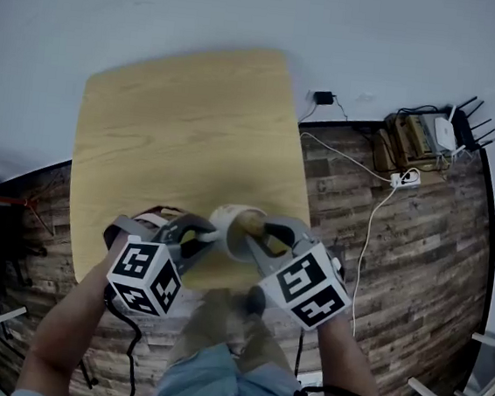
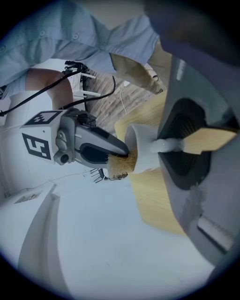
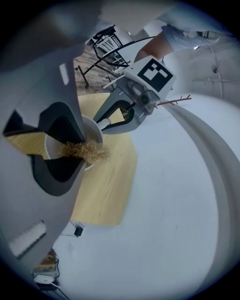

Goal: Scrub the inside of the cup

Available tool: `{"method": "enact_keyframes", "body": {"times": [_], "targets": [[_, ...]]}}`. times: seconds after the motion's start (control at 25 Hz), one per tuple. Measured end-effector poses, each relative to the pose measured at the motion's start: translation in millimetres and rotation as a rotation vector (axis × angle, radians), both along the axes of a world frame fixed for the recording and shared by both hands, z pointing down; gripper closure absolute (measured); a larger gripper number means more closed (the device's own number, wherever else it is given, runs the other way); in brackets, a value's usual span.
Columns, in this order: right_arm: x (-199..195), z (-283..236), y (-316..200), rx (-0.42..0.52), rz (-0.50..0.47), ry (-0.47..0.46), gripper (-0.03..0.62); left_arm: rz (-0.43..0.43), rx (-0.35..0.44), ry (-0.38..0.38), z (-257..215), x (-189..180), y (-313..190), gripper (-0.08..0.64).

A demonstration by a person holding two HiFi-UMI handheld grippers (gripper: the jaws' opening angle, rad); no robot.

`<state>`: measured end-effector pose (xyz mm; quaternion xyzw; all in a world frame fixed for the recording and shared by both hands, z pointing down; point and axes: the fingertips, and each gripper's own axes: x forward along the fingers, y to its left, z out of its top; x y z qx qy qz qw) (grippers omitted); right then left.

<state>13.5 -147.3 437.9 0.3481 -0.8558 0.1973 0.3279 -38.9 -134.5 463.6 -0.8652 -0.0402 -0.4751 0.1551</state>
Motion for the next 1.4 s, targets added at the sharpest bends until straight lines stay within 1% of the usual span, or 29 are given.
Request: {"method": "enact_keyframes", "body": {"times": [0.24, 0.4, 0.56, 0.68, 0.8, 0.88, 1.24, 1.4], "targets": [[9, 13, 11, -0.073, 0.022, 0.031, 0.525, -0.019, 0.013, -0.003, -1, 0, 1, 0.492], [7, 19, 25, -0.14, 0.0, 0.052, 0.526, -0.028, 0.022, -0.009, -1, 2, 2, 0.492], [-4, 26, 38, -0.221, -0.021, 0.001, 0.526, -0.031, 0.018, -0.012, 0, 1, 2, 0.493], [-14, 24, 36, -0.241, -0.021, -0.065, 0.526, -0.024, 0.017, -0.018, 1, 0, 4, 0.493], [-22, 17, 25, -0.214, -0.014, -0.119, 0.526, -0.019, 0.015, -0.023, 0, 1, 2, 0.493], [-23, 12, 18, -0.195, 0.0, -0.132, 0.526, -0.013, 0.017, -0.029, 0, 3, 2, 0.493], [-6, -1, 0, -0.099, 0.019, -0.091, 0.526, -0.015, 0.007, -0.033, 0, 2, 1, 0.492], [1, -3, -1, -0.054, 0.005, -0.061, 0.526, -0.017, 0.009, -0.035, 0, 2, 1, 0.492]]}}
